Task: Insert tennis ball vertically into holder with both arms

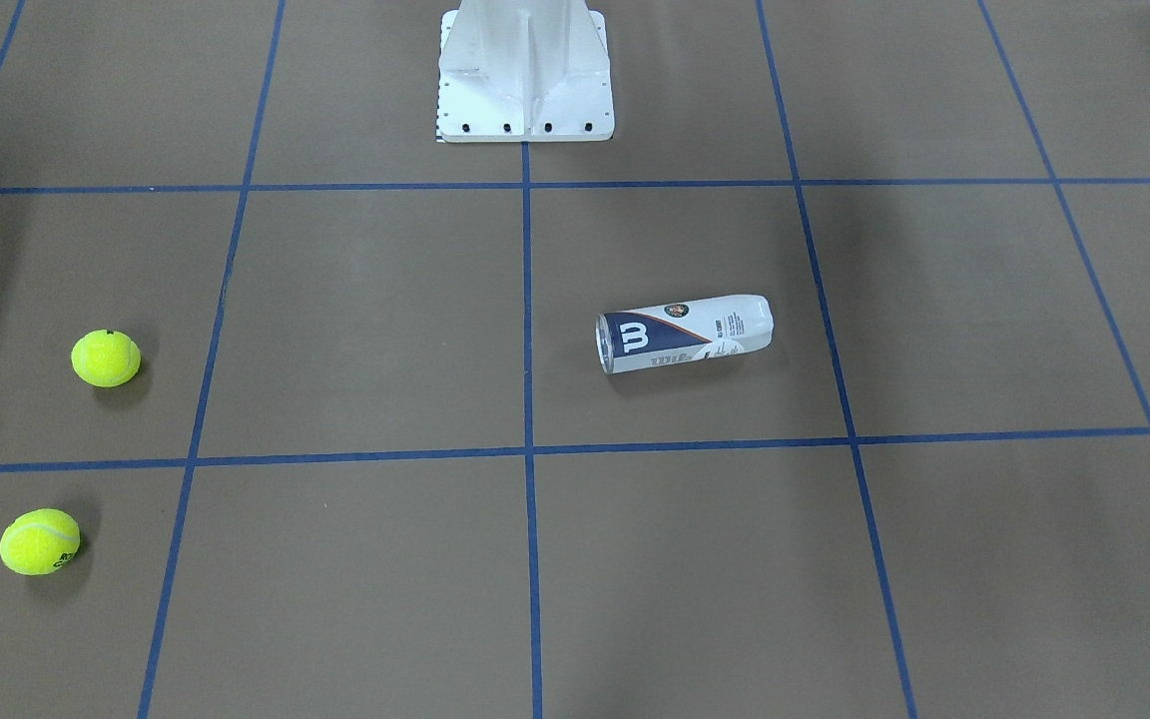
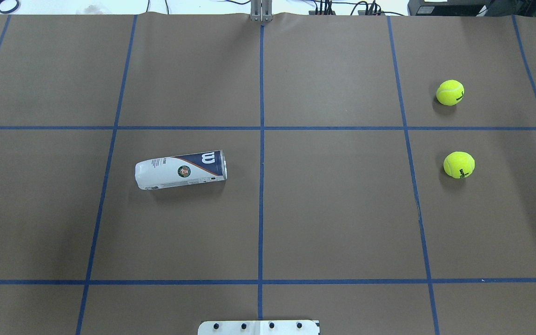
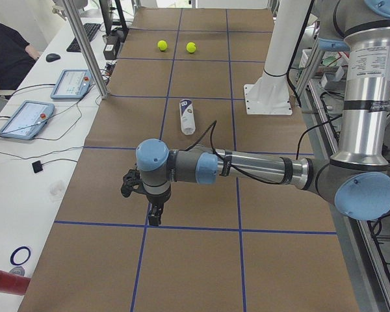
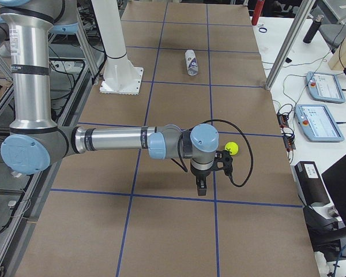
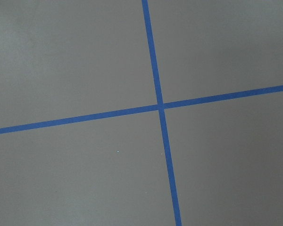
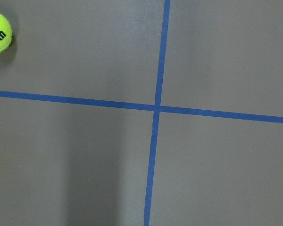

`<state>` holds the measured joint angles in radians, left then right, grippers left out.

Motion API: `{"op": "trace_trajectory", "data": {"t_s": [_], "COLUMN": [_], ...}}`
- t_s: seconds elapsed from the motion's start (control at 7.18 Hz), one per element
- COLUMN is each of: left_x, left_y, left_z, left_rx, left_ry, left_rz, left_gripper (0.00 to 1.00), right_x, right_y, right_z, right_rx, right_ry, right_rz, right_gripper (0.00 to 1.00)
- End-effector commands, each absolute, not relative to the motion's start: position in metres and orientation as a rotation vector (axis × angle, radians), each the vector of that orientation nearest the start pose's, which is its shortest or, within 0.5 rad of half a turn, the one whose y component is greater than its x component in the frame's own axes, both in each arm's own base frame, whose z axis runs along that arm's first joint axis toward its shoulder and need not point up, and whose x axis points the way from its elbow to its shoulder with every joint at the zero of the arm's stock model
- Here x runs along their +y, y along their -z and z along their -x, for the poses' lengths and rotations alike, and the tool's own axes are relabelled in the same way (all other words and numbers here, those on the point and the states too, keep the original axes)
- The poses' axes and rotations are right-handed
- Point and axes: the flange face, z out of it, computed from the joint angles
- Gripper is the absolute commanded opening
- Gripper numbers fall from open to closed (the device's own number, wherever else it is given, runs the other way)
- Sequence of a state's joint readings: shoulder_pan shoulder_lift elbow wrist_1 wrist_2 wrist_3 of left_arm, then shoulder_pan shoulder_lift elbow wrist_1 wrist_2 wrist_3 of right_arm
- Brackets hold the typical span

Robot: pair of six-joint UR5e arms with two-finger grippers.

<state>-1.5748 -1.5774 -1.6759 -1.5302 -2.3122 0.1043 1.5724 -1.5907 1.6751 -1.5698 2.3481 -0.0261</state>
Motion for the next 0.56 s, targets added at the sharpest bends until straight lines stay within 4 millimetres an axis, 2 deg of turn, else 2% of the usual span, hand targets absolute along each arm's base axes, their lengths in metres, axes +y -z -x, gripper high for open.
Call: {"op": "trace_trajectory", "data": {"t_s": [0.0, 0.42], "left_x": [-0.497, -0.4983], "left_y": [-0.6095, -0.6064], "left_z": [0.0675, 0.0672], "left_rx": [0.738, 0.742], "left_ry": [-0.124, -0.126], "left_rz": [-0.11, -0.115], "left_gripper": [1.0, 1.0], "right_x": [-0.4876, -0.4876], "right_y": [-0.6173, -0.618], "right_z": [-0.0642, -0.0642], "right_rx": [-0.776, -0.776], "right_ry": [0.056, 0.054], "right_rz": [-0.091, -0.089], "right_gripper": [1.0, 1.0]}}
